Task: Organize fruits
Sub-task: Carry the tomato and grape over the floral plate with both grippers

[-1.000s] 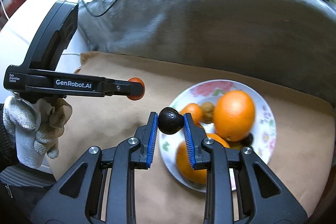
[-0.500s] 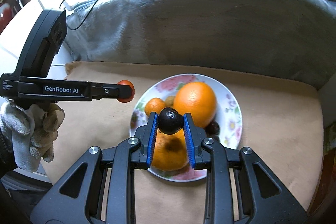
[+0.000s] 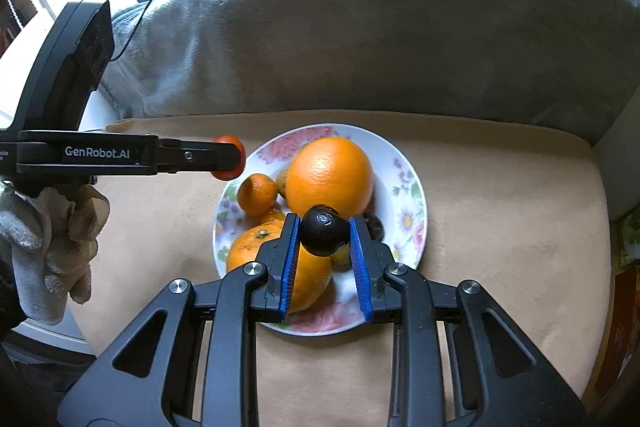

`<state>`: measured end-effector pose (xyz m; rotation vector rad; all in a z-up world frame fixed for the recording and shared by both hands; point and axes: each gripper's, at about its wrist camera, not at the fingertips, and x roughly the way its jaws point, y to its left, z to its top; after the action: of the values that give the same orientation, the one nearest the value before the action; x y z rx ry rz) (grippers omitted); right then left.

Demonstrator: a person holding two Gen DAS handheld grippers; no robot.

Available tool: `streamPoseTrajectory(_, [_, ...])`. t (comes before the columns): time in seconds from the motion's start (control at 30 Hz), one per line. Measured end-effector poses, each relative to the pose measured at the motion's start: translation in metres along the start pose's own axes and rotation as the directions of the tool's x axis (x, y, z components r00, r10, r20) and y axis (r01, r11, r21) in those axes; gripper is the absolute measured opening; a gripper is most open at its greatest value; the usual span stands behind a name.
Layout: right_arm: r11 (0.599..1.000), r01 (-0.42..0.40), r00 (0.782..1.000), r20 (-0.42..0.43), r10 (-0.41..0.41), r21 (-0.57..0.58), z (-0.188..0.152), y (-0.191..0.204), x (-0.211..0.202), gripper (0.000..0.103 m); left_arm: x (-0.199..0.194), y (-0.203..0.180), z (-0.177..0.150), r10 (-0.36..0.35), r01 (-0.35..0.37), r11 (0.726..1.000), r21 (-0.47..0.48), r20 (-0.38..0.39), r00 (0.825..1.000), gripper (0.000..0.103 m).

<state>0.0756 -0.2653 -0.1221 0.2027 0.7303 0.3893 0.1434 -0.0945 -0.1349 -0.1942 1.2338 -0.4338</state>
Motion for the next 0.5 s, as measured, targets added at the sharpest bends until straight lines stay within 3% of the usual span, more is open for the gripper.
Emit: streamPoseTrajectory(0.5, [0.999,0.031,0.999,-0.015,-0.030,0.031,0.006,-0.017,0.003,0.028,0.009,-0.011,0.000,0.007,-0.006,1.000,0.030,-0.017,1.000,0.031])
